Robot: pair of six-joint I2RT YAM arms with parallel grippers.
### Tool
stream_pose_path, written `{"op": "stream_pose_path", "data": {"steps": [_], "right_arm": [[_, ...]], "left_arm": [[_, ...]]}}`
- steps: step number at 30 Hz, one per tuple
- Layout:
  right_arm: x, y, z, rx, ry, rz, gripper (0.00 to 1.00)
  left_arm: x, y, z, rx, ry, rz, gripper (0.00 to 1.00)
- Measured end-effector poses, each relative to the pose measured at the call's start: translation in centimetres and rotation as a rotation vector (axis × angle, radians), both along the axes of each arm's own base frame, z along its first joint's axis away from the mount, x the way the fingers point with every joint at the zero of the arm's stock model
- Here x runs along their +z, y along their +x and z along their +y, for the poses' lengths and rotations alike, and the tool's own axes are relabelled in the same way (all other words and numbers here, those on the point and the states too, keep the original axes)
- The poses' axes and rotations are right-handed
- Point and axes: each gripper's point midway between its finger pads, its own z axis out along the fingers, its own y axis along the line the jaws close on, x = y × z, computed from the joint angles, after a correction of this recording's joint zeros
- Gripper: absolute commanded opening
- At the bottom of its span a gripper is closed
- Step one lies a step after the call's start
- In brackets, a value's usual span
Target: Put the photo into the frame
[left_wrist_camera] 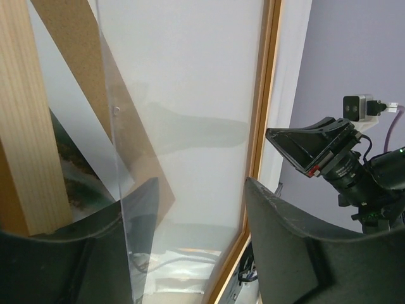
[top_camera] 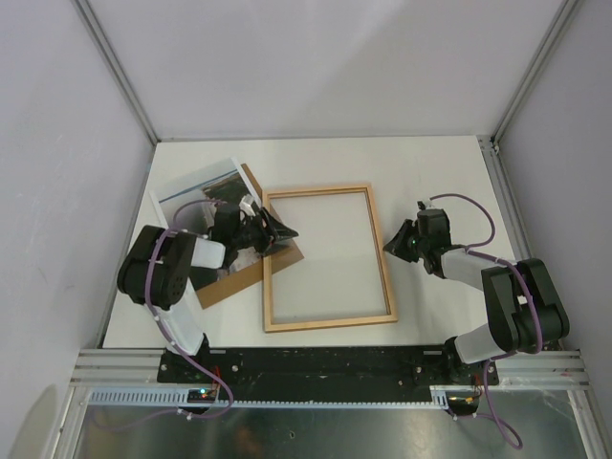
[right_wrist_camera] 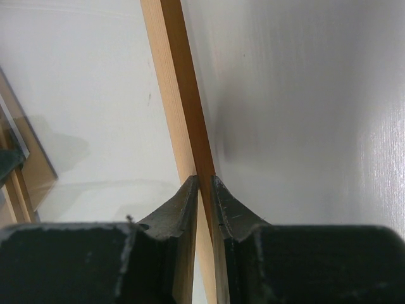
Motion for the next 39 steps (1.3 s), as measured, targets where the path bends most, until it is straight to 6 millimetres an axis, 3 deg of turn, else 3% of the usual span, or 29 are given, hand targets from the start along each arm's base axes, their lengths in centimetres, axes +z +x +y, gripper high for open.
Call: {"op": "stream_pose_path", "data": {"steps": [12,39], "right_arm": [[0.0,-0.2,0.2,0.011,0.008,0.007,0.17],[-0.1,-0.3,0.6,0.027,0.022,0.010,0.17]], "left_arm": [[0.0,0.4,0.6,0.002,0.083,0.002,0.73],[-0.1,1.3,2.6,0.036,0.303,0.016,0.83]]}}
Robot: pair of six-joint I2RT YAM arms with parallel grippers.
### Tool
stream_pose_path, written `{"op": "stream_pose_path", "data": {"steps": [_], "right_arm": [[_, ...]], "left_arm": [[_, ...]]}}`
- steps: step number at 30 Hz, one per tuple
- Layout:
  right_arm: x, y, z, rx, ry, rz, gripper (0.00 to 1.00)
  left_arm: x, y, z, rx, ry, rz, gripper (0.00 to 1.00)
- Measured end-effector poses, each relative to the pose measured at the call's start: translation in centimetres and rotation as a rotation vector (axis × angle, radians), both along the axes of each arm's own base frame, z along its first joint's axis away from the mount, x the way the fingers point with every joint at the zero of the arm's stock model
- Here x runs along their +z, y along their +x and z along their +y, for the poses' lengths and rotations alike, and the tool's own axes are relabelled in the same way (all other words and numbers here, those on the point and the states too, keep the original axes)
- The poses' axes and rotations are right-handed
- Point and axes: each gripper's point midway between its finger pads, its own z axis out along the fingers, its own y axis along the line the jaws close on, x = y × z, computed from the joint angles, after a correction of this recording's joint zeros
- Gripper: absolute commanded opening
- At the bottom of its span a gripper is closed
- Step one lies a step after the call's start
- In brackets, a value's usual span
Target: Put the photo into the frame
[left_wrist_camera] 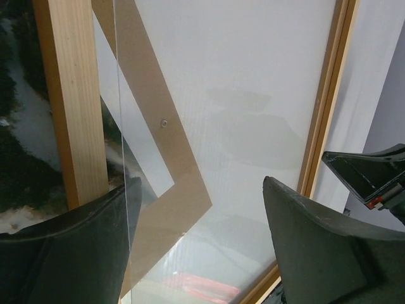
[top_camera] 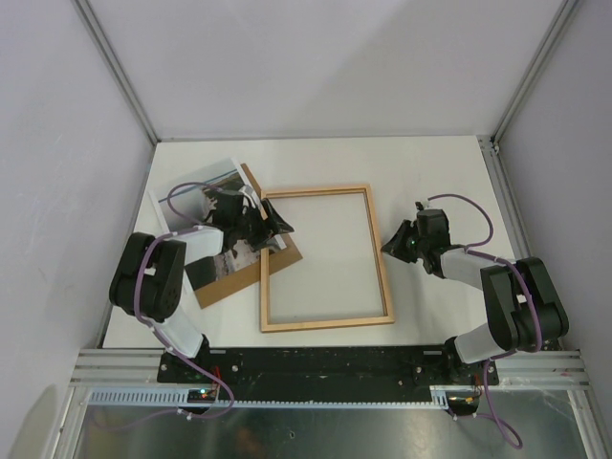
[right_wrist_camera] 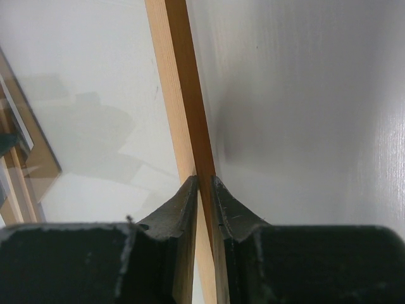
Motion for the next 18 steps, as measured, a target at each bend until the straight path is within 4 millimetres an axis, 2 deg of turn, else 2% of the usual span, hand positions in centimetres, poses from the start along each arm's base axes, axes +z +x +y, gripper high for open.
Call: {"op": "stream_pose_path", "data": {"steps": [18], "right_arm": [[-0.1,-0.2,0.3,0.015,0.012,0.007,0.18]], "left_arm": [[0.2,0.0,1.2,0.010,0.099,-0.008,0.84]]}}
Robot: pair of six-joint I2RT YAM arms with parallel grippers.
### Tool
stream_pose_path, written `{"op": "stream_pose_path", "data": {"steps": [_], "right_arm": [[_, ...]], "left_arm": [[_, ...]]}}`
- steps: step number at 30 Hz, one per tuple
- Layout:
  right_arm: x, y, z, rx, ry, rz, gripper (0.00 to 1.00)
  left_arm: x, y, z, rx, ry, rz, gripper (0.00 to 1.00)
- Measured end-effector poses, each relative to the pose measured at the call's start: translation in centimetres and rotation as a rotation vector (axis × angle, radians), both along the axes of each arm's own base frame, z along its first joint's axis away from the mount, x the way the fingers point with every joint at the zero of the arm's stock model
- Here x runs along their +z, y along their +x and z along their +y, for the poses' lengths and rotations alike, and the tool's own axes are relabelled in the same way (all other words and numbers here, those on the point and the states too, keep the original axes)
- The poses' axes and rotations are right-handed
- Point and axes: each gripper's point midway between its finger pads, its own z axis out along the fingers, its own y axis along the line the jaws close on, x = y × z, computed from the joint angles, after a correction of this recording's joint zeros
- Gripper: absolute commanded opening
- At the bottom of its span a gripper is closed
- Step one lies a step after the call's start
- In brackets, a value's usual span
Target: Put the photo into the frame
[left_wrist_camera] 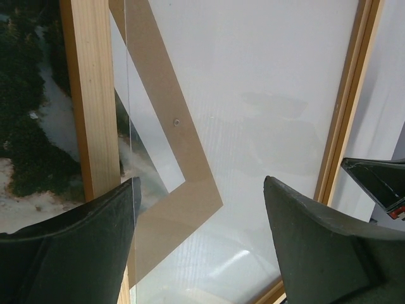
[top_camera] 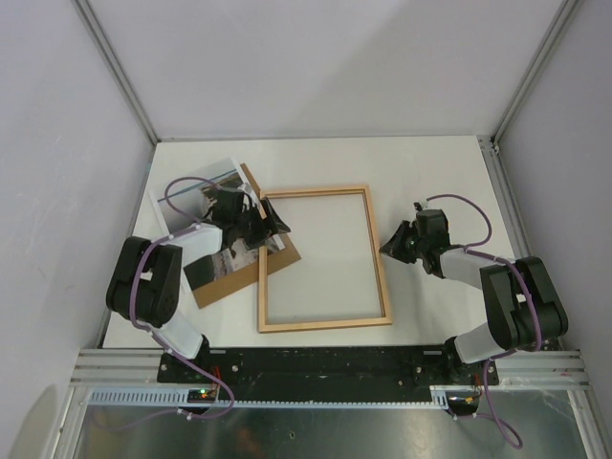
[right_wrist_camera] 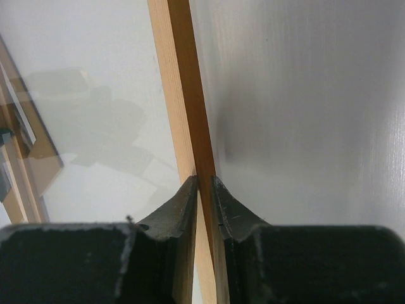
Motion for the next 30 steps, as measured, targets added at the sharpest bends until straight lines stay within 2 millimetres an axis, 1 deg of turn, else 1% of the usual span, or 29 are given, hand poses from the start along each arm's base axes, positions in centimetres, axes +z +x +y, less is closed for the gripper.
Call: {"op": "stream_pose_path", "data": {"steps": [16,24,27,30], "right_arm": [[0.0,-0.1,0.1,0.006,0.004,0.002,0.17],[0.0,-0.1,0.1,0.007,0.004,0.002,0.18],[0.0,-0.1,0.1,0.006,0.004,0.002,0.18],[0.0,-0.1,0.1,0.007,0.004,0.002,0.18]], "left_arm": [[0.9,0.2,1.2,0.011,0.104,-0.034,0.84],[1.3,0.3,2.7,0.040,0.189,-0.049,0.83],[1.6,0.3,3.1,0.046,0.212,-0.056,0.81],[1.8,0.5,3.3,0.053,0.234,-0.065,0.76]]}}
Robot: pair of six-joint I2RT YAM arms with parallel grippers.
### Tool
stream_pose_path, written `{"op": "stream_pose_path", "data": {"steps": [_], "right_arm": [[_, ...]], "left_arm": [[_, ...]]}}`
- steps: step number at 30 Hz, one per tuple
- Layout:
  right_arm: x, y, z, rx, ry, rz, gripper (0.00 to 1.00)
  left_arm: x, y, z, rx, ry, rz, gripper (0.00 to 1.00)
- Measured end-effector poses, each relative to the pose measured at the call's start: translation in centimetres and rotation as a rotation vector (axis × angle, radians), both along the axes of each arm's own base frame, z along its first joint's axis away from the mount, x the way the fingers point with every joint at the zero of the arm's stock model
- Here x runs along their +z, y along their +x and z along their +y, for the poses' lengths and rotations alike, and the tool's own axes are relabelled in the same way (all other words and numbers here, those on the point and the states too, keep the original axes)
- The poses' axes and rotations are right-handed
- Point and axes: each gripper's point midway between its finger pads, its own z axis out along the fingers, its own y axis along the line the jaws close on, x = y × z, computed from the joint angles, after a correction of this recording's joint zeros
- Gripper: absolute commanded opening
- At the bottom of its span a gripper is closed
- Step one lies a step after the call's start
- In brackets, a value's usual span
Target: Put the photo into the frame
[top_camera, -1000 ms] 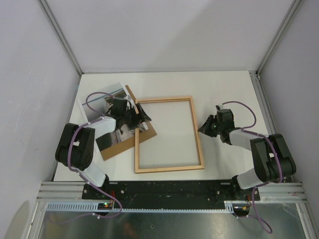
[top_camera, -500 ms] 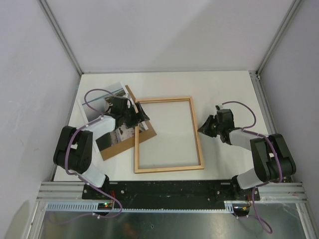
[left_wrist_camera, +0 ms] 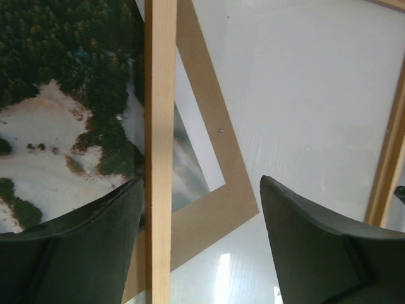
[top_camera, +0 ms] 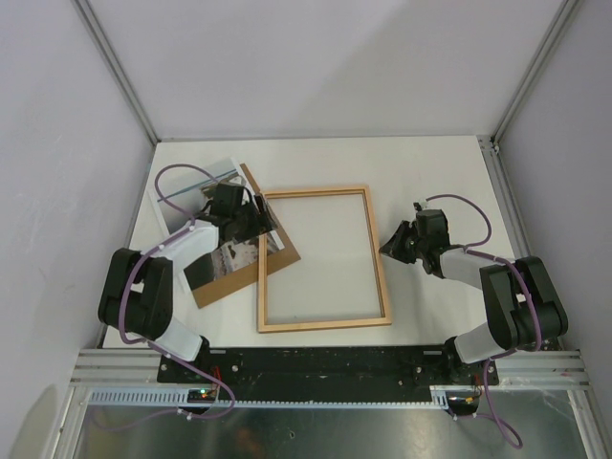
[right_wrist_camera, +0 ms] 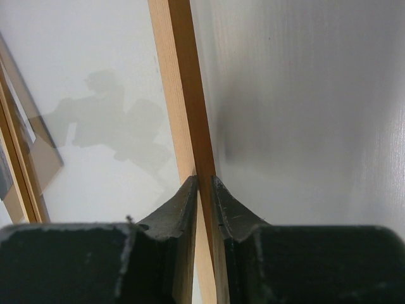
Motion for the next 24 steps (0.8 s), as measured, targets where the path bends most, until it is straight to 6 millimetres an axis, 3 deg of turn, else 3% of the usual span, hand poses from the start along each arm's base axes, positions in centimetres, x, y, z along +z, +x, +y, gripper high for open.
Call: {"op": "stream_pose_path", "data": {"steps": [6,19,24], "right_arm": [[0.0,0.0,0.0,0.000,0.000,0.000,0.17],[0.0,0.0,0.0,0.000,-0.001,0.000,0.17],[0.0,0.0,0.1,0.001,-0.016,-0.001,0.18]], "left_arm": [[-0.6,-0.3,0.5,0.008,0.075,0.003,0.53],[-2.5,-0.1,0.9,0.012,0.201,0.031,0.43],[-3.7,0.0,0.9,0.006,0.236,0.056,0.33]]}}
